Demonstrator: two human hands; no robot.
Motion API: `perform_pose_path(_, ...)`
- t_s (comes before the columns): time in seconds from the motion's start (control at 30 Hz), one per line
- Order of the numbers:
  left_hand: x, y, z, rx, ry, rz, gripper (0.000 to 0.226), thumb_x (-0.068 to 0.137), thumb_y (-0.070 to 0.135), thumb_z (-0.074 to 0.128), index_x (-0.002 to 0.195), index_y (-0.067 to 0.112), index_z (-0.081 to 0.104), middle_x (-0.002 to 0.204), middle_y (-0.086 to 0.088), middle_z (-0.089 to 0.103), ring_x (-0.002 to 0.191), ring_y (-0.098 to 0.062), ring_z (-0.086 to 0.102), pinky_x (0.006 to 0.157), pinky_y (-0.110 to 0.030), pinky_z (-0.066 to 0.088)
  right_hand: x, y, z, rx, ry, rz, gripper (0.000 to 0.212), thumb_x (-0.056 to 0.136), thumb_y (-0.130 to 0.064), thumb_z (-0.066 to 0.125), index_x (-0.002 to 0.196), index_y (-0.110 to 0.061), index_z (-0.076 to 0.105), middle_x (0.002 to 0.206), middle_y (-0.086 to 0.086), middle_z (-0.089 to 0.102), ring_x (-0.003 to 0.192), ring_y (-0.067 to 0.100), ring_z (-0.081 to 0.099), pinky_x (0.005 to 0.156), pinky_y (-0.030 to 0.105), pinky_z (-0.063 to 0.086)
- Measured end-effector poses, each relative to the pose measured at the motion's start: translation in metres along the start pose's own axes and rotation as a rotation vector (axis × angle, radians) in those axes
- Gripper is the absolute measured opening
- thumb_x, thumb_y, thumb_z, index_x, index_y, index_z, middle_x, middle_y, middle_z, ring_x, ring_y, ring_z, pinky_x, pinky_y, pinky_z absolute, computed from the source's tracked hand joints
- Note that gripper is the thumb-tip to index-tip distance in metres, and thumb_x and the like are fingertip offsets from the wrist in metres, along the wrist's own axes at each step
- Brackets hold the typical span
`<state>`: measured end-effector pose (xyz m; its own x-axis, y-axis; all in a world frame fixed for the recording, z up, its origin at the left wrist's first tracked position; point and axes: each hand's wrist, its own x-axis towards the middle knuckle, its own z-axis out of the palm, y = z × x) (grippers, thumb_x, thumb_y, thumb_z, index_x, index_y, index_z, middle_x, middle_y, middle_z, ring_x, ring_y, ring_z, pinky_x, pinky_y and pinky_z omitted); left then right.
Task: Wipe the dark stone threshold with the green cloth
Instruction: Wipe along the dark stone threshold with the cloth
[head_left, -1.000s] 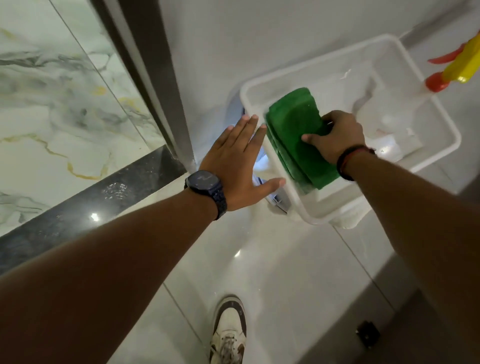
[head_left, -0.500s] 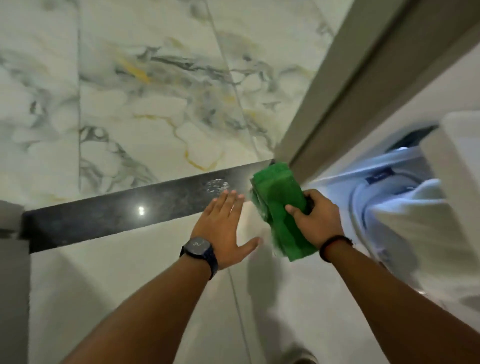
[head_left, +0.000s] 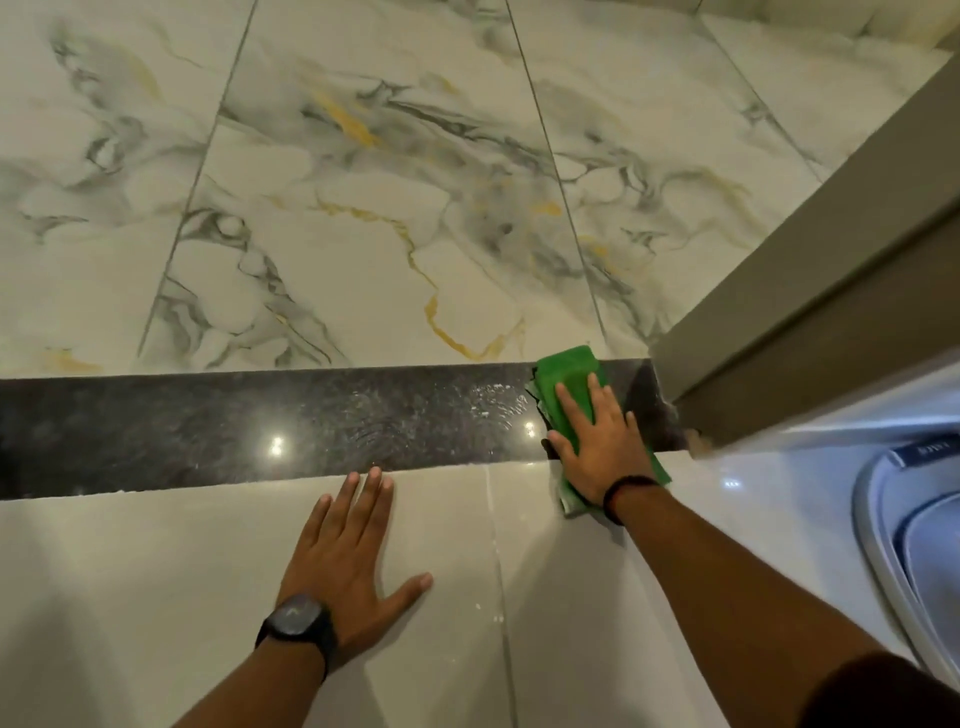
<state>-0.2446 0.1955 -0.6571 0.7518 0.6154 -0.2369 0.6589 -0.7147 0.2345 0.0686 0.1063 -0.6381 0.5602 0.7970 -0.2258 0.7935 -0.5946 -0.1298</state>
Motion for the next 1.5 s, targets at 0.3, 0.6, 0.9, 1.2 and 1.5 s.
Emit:
perform_pose_path(0.3,0.004,-0.005,0.008,-0.002,-0.003,0.034,0.098,0.081,0.075,0.034,0.153,0.013,0.011,0.161,-0.006,0.012,0.148,-0.026,0.008,0.115,-0.051,0.012,0.030,-0.069,0.029,-0.010,0.128,0.015,0.057,0.096,-0.046,0.016,0.149,-0.029,0.008,0.159,0.010,0.002,0.146,0.028,0.002,0.117,0.048,0.005)
perform_pose_path(0.6,0.006,-0.009,0.008,-0.012,-0.022,0.039,0.096,0.081,0.073,0.036,0.153,0.015,0.010,0.162,-0.005,0.011,0.148,-0.025,0.006,0.115,-0.050,0.012,-0.009,-0.048,0.037,-0.015,0.060,-0.350,0.053,0.095,-0.045,0.028,0.146,-0.034,0.022,0.157,0.003,0.022,0.144,0.021,0.016,0.117,0.046,0.014)
perform_pose_path(0.9,0.007,-0.008,0.011,-0.024,0.025,0.046,0.096,0.081,0.071,0.038,0.153,0.014,0.009,0.162,-0.005,0.010,0.148,-0.026,0.006,0.115,-0.051,0.013,0.030,-0.024,0.030,-0.032,0.177,0.128,0.054,0.096,-0.039,0.024,0.148,-0.025,0.020,0.158,0.010,0.016,0.144,0.029,0.014,0.116,0.050,0.014)
perform_pose_path(1.2,0.006,-0.009,0.006,-0.011,-0.021,0.033,0.095,0.082,0.071,0.035,0.153,0.013,0.008,0.162,-0.006,0.008,0.148,-0.025,0.004,0.115,-0.050,0.012,0.020,-0.132,0.039,-0.021,0.056,-0.274,0.055,0.095,-0.036,0.027,0.148,-0.026,0.017,0.159,0.008,0.013,0.145,0.026,0.009,0.116,0.044,0.003)
perform_pose_path(1.5,-0.002,-0.039,0.004,-0.003,0.019,-0.022,0.091,0.084,0.071,0.029,0.153,0.016,0.006,0.161,-0.006,0.010,0.148,-0.024,0.004,0.116,-0.049,0.012,-0.019,-0.042,0.033,-0.021,0.056,-0.241,0.054,0.094,-0.041,0.028,0.146,-0.031,0.024,0.155,0.003,0.023,0.143,0.024,0.021,0.115,0.044,0.011)
